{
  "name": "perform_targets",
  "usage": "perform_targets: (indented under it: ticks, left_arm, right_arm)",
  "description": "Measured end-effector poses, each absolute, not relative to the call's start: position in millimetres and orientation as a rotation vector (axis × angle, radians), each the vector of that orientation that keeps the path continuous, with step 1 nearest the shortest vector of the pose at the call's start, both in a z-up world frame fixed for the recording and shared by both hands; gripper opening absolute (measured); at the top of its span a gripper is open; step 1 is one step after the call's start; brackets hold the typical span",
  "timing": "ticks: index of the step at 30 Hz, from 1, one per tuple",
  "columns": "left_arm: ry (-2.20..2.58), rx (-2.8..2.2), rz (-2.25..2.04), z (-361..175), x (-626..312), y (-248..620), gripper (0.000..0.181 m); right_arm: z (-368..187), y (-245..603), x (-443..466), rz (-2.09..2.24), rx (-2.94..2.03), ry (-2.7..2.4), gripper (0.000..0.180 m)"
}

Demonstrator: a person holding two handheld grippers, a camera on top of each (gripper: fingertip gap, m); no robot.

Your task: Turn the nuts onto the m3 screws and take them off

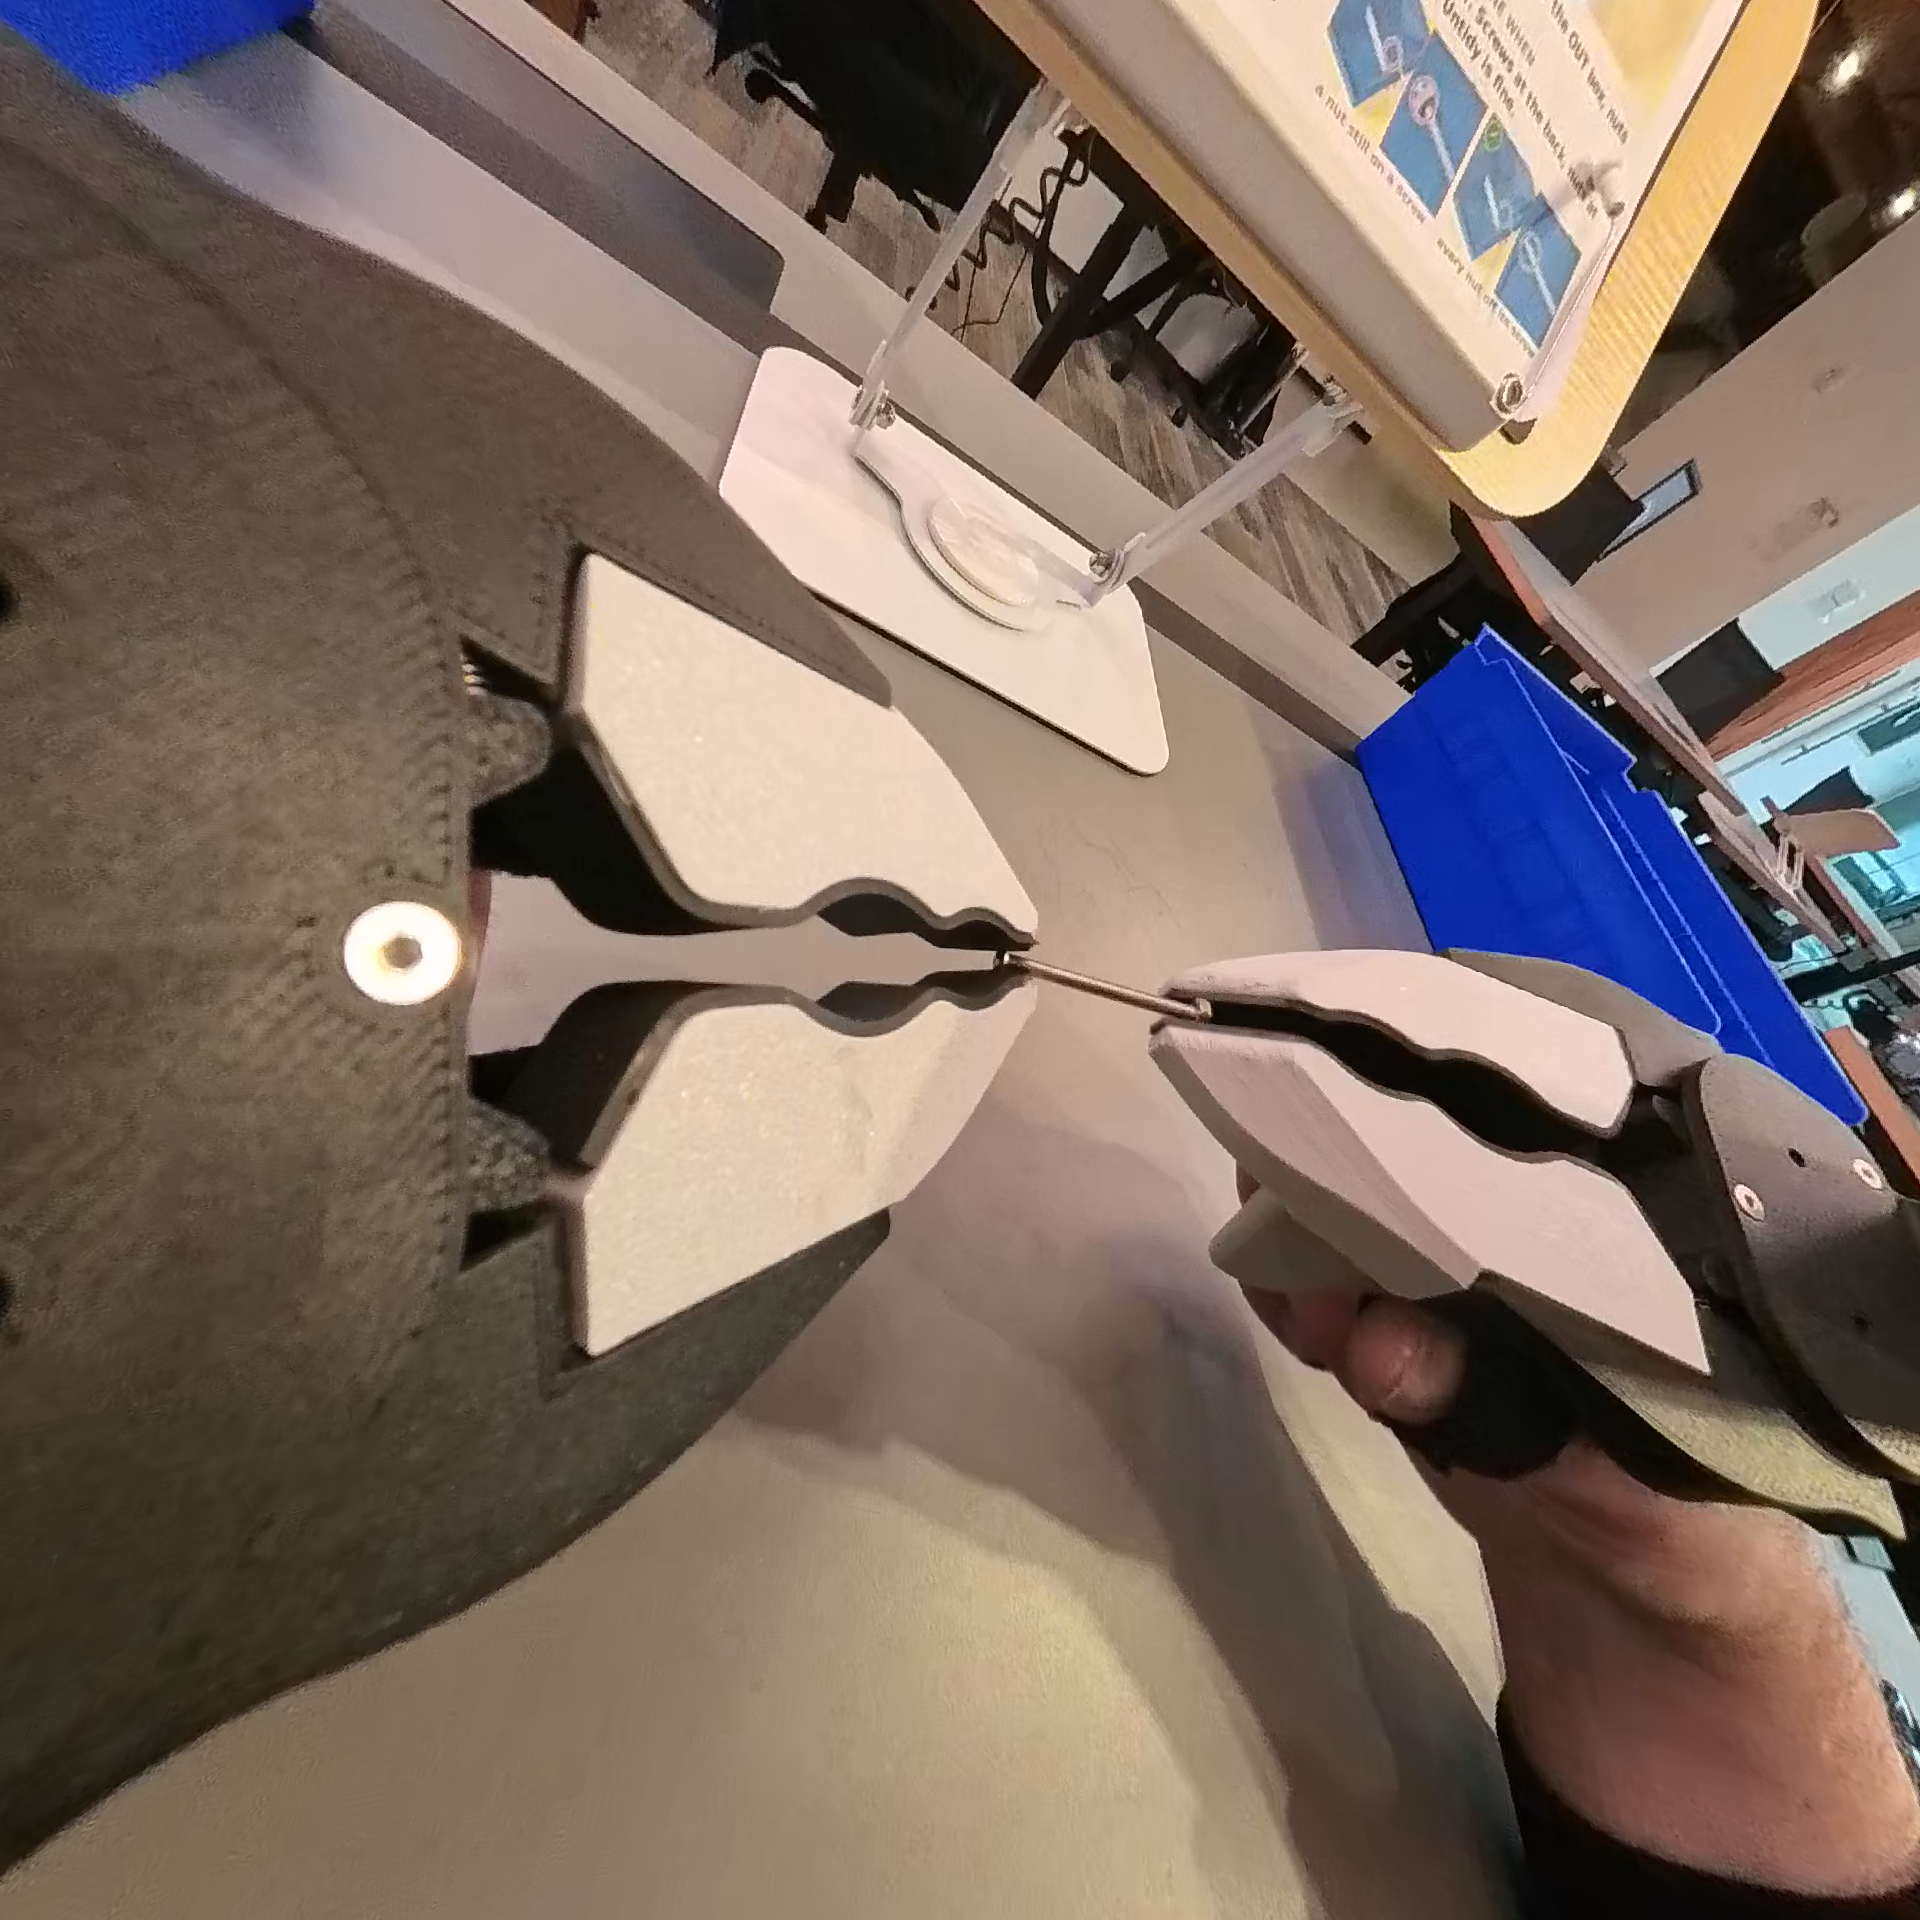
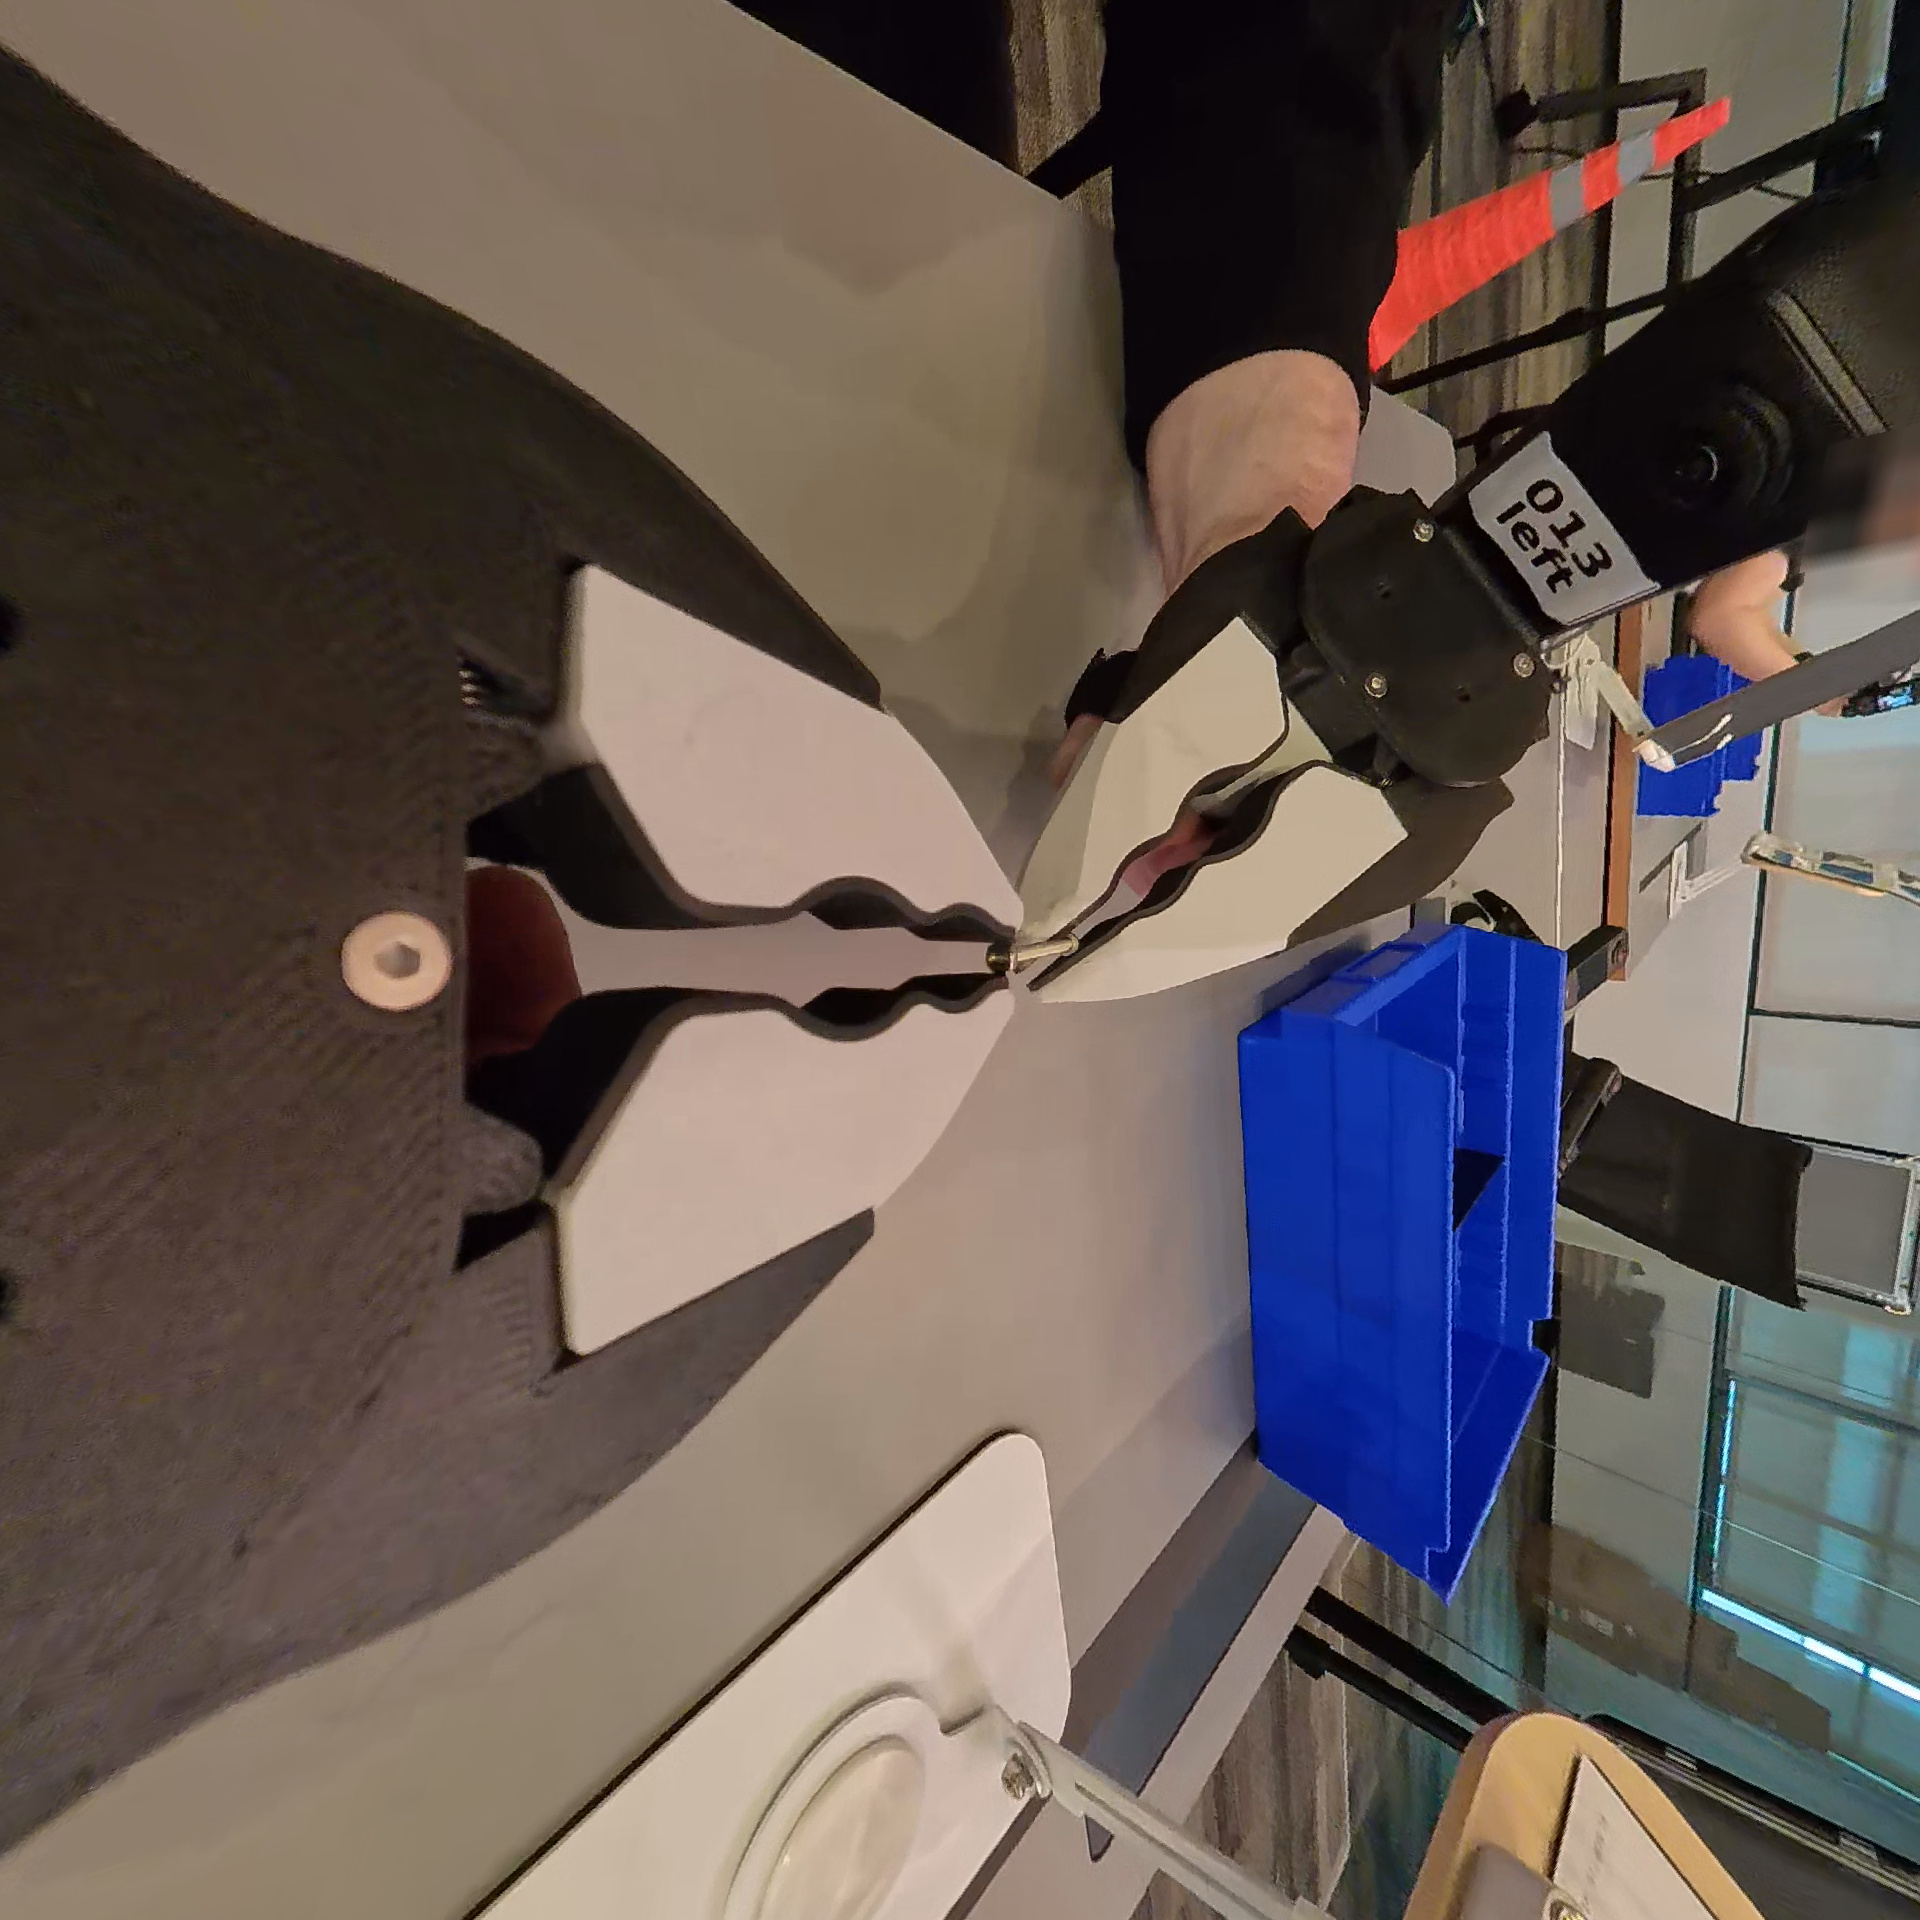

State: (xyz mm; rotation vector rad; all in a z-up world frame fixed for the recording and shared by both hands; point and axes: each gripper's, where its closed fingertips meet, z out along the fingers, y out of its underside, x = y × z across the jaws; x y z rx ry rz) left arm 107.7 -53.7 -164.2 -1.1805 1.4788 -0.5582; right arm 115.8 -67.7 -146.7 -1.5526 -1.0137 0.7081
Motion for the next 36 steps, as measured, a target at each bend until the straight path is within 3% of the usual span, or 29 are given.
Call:
perform_targets:
  ticks: [13,18,36]
  left_arm:
    - [1.49,-1.179,-0.561,-167.4,109.9,-54.6,0.005]
    - [1.479,-1.212,-0.714,-165.6,111.3,-61.6,0.014]
    - [1.276,-1.244,-1.329,-132.1,108.0,-78.8,0.006]
  right_arm:
    - [-147.1,-64.0,118.8,0.799,-1.602,-0.947,0.005]
    - [-142.8,-67.4,118.2,0.806,-1.571,-0.961,0.005]
    - [-125.1,-78.5,116.2,0.918,-1.443,-0.94,0.005]
